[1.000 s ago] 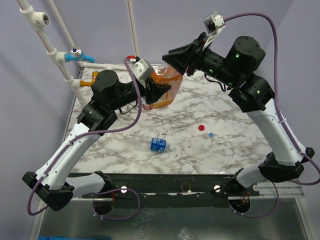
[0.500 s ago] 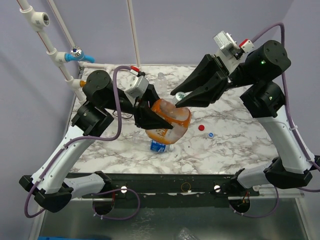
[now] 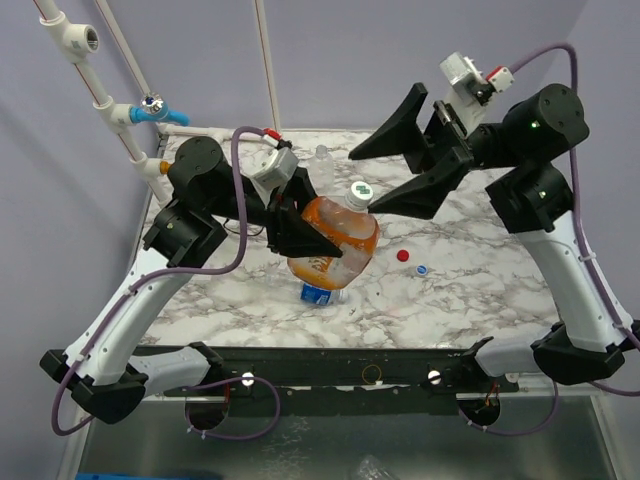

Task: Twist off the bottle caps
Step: Unscrew the bottle cap from the plastic bottle.

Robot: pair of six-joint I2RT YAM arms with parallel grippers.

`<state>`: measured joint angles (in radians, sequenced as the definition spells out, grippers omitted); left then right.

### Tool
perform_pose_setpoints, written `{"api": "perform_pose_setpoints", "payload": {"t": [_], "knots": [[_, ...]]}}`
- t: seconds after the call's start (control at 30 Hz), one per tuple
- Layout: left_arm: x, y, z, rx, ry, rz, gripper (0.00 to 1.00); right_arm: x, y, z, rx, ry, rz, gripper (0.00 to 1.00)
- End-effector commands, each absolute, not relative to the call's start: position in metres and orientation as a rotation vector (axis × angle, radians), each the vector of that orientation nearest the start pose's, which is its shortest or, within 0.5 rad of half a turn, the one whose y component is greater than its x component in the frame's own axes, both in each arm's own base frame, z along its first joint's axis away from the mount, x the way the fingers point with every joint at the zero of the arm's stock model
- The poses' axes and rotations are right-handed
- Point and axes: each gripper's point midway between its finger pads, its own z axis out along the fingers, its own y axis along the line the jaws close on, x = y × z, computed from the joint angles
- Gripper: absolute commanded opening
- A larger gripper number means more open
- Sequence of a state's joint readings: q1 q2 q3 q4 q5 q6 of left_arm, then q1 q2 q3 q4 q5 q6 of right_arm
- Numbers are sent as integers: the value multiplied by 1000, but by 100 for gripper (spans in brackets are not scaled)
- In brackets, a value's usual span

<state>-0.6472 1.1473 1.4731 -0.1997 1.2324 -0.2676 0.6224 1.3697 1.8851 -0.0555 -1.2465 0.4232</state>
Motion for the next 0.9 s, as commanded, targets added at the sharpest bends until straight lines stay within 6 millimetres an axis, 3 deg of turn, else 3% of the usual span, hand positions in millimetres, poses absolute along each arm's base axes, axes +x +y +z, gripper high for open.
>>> {"api": "perform_pose_setpoints", "payload": {"t": [0.0,0.03,0.2,0.4,0.47,0.6,0.87], "knots": [[118,-286,479,1274,1048,-1374,0,172,281,596,-918,1068,1226,95],[129,-288,476,1236,1070,-1327,0,183,281,595,-876,1101,1196,99],[190,-290,470,1038,1176,-1068,0,209,283,587,-789,1208,1147,100],[235,-283,468,907,1236,-866,0,226,289,581,-720,1265,1079,100],[243,-282,466,888,1248,-832,0,240,289,577,-666,1306,1036,96],[253,-282,466,867,1263,-804,0,263,291,569,-589,1355,986,78],[255,-286,462,875,1274,-812,0,278,300,566,-548,1336,992,54]]}}
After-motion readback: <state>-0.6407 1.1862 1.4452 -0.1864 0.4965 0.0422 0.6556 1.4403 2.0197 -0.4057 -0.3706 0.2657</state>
